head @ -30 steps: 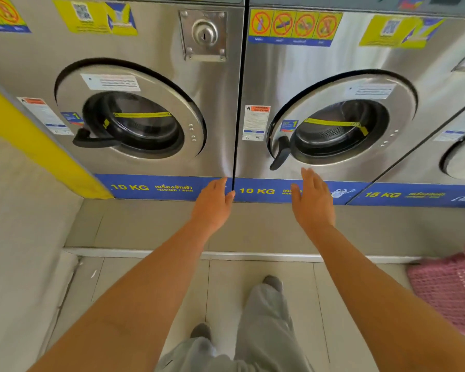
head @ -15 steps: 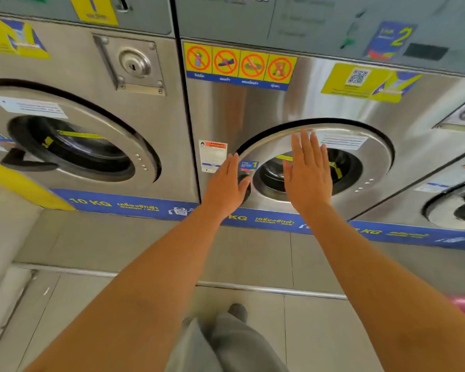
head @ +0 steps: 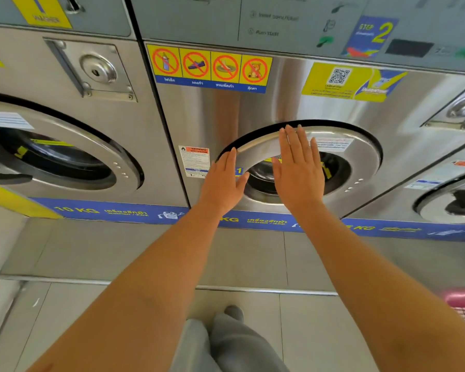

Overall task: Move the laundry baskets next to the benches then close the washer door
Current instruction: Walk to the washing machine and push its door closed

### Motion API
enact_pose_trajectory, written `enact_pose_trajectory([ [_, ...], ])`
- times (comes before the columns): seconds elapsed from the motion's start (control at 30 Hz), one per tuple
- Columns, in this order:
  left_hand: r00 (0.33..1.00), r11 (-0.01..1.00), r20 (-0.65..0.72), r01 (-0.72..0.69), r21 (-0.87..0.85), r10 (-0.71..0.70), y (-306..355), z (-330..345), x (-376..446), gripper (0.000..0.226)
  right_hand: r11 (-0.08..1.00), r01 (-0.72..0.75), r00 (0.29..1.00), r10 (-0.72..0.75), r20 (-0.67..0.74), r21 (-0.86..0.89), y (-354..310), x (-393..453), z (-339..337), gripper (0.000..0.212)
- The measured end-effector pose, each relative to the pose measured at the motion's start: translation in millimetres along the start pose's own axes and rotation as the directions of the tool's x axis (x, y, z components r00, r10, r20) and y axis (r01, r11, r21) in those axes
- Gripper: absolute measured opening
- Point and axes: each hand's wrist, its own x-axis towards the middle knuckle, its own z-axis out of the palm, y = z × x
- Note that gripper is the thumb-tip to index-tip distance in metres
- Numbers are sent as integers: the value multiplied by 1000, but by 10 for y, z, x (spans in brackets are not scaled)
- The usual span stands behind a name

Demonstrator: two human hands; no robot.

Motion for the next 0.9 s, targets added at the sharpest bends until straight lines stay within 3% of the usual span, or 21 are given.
enact_pose_trajectory([
  [0.17, 997, 992, -24, -66, 108, 69, 12, 2, -312, 64, 1000, -6, 996, 8, -86, 26, 0, -170, -37, 52],
  [0.33, 988, 984, -26, -146, 105, 149, 19, -41, -726, 55, 999, -38, 984, 44, -175, 38, -32, -427, -117, 46],
  [0.57, 936, 934, 18, -353, 52, 352, 44, -79, -1136, 46, 981, -155, 976, 171, -138, 118, -104, -832, -352, 46],
  [0.73, 908, 913, 105, -408, 11, 405, 189, 24, -1204, 53, 967, -214, 957, 237, -170, 139, -79, -1141, -463, 44],
  [0.9, 891, 884, 254, -428, 190, 377, 481, 228, -1072, 59, 955, -257, 954, 275, -122, 145, 50, -1494, -576, 51],
])
